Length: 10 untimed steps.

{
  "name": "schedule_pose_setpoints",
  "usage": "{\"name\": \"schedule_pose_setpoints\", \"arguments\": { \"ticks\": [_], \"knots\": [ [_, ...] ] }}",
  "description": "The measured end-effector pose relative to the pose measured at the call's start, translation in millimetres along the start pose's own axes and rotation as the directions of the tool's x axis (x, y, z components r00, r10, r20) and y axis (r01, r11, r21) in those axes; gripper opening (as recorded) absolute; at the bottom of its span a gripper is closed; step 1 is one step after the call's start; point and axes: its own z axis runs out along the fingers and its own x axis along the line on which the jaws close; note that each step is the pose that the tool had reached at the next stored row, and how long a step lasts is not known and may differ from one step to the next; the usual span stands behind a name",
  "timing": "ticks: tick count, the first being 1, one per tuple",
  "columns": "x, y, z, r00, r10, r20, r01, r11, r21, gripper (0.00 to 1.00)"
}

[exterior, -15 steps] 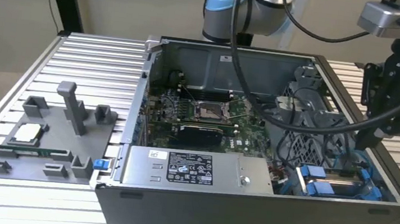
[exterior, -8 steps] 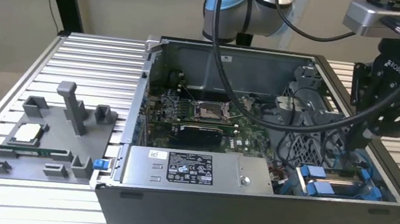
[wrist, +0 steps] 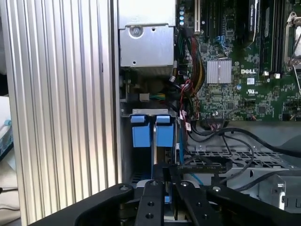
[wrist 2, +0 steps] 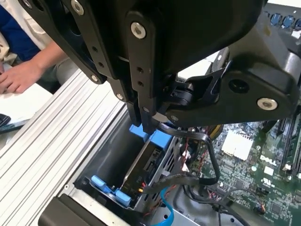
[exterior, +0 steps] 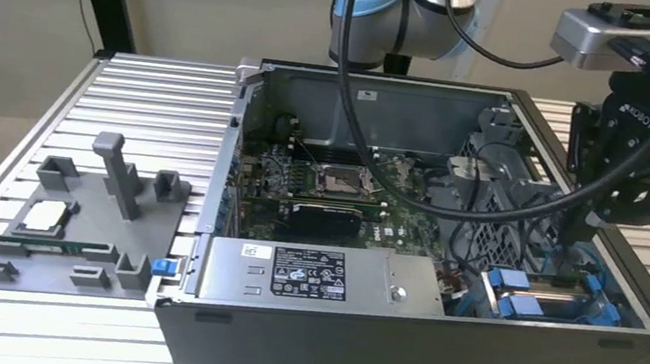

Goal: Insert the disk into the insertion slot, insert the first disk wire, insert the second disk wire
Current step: 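Insert the second disk wire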

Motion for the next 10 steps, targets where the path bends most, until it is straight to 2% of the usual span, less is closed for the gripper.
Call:
{"name": "schedule_pose_setpoints", "arguments": {
  "ticks": [10],
  "knots": [
    [-1.9, -0.7, 18.1, 1.0, -0.002, 0.0002, 0.002, 1.0, 0.0041, 0.0]
  ]
}}
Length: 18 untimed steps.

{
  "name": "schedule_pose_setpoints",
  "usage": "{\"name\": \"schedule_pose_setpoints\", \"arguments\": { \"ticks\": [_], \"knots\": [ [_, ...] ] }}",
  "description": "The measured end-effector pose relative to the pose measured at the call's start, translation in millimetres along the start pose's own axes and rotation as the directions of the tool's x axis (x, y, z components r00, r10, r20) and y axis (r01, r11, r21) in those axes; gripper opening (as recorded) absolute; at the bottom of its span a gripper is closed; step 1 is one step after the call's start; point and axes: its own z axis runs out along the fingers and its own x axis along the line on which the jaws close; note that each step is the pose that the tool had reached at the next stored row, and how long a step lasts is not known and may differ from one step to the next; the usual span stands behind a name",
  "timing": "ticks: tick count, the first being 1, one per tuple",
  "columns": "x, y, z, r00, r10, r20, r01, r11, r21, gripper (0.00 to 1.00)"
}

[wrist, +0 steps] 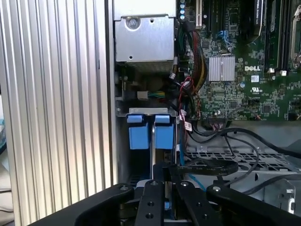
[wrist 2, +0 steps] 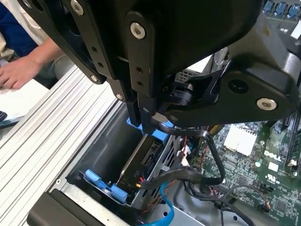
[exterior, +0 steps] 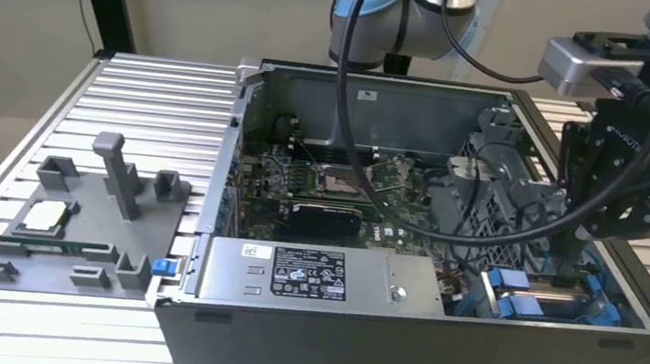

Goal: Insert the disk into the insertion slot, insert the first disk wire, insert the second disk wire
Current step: 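Insert the second disk wire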

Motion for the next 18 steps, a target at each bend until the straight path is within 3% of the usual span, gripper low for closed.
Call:
{"name": "schedule_pose_setpoints", "arguments": {
  "ticks": [3, 9, 10, 13, 15, 18],
  "knots": [
    [-0.6, -0.2, 4.6, 1.0, -0.001, 0.0001, 0.001, 1.0, 0.0028, 0.0],
    [-0.6, -0.1, 5.2, 1.0, -0.001, 0.0011, 0.001, 1.0, 0.0037, 0.0],
    [-0.6, -0.1, 5.5, 1.0, -0.001, 0.0059, 0.001, 1.0, 0.0036, 0.0],
    [-0.6, 0.0, 6.2, 0.9991, 0.0, 0.0424, 0.0, 1.0, 0.0021, 0.0],
    [-0.7, -0.1, 7.9, 0.9986, 0.0, 0.0526, 0.0, 1.0, 0.0017, 0.0],
    [-0.8, -0.4, 12.4, 0.9983, 0.0, 0.0586, 0.0, 1.0, 0.0015, 0.0]
  ]
}}
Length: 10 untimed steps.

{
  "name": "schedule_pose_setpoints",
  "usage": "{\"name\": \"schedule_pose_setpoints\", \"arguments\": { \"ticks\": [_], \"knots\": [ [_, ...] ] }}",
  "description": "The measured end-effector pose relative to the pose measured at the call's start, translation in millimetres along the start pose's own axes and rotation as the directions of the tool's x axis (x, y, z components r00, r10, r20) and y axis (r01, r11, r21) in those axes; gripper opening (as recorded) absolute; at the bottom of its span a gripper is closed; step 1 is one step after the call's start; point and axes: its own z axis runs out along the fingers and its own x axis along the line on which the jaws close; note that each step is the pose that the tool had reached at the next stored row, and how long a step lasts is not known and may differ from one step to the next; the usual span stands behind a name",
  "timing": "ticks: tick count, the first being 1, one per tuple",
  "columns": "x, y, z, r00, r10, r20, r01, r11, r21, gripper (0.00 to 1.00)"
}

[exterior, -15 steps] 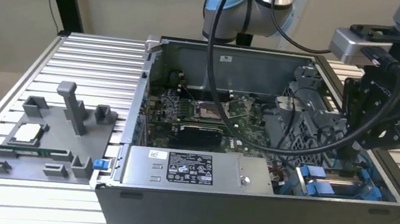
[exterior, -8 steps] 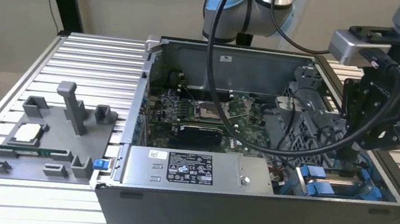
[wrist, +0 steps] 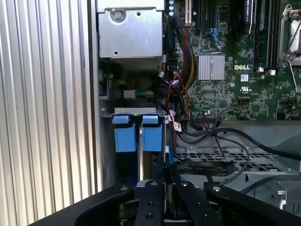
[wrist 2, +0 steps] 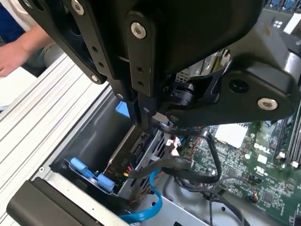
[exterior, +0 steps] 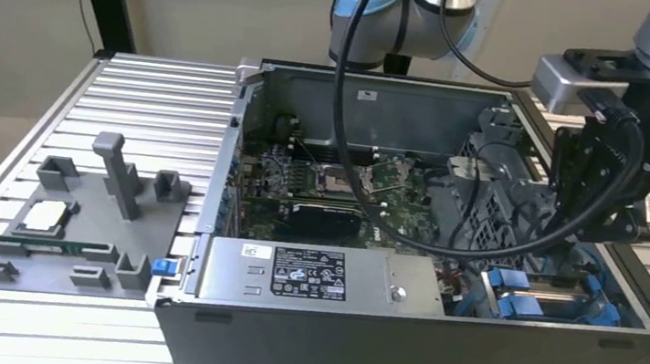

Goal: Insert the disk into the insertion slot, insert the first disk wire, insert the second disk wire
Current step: 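Insert the second disk wire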

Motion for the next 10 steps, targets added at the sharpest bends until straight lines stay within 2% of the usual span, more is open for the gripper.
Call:
{"name": "schedule_pose_setpoints", "arguments": {
  "ticks": [1, 3, 5, 10],
  "knots": [
    [0.1, -0.4, 1.4, 1.0, 0.0, 0.0032, 0.0, 1.0, -0.0001, 0.0],
    [0.5, -1.2, 2.9, 0.9998, 0.0, 0.0185, 0.0, 1.0, -0.0007, 0.0],
    [0.9, -2.5, 4.8, 0.9995, 0.001, 0.0303, -0.001, 1.0, -0.0012, 0.0],
    [2.0, -11.6, 7.5, 0.9995, 0.001, 0.0324, -0.001, 1.0, -0.0013, 0.0]
  ]
}}
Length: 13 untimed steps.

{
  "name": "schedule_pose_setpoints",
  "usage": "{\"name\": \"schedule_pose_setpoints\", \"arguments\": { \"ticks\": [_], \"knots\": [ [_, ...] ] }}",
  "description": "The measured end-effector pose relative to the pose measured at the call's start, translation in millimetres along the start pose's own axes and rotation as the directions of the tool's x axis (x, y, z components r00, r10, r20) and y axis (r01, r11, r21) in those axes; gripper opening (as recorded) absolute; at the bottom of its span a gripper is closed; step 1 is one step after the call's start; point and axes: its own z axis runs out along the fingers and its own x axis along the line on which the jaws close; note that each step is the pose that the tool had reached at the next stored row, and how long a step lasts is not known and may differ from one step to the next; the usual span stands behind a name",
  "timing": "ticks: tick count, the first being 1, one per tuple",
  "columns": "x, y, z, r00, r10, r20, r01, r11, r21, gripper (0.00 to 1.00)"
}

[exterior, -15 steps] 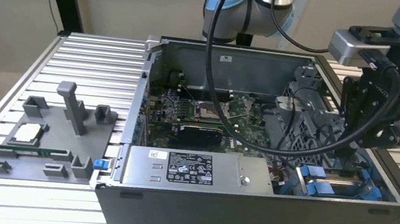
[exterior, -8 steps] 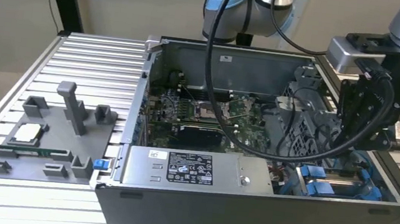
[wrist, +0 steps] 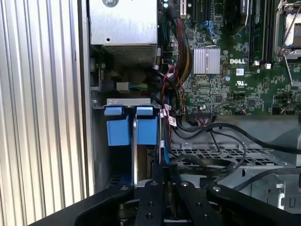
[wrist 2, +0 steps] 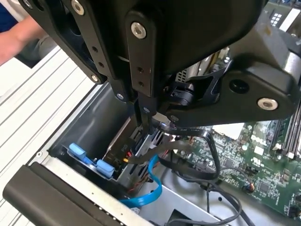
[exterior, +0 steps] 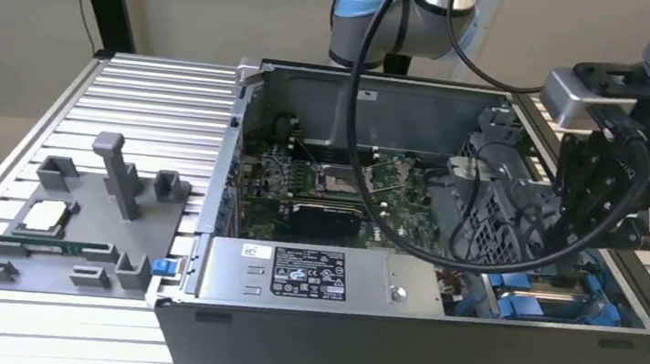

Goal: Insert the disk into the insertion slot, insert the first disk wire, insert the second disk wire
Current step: 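Insert the second disk wire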

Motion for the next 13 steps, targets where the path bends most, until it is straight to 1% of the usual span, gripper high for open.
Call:
{"name": "schedule_pose_setpoints", "arguments": {
  "ticks": [8, 13],
  "knots": [
    [4.6, -5.9, 7.5, 1.0, -0.002, 0.0, 0.002, 1.0, 0.0, 0.0],
    [9.2, -6.4, 10.0, 1.0, -0.002, 0.0001, 0.002, 1.0, 0.0, 0.0]
  ]
}}
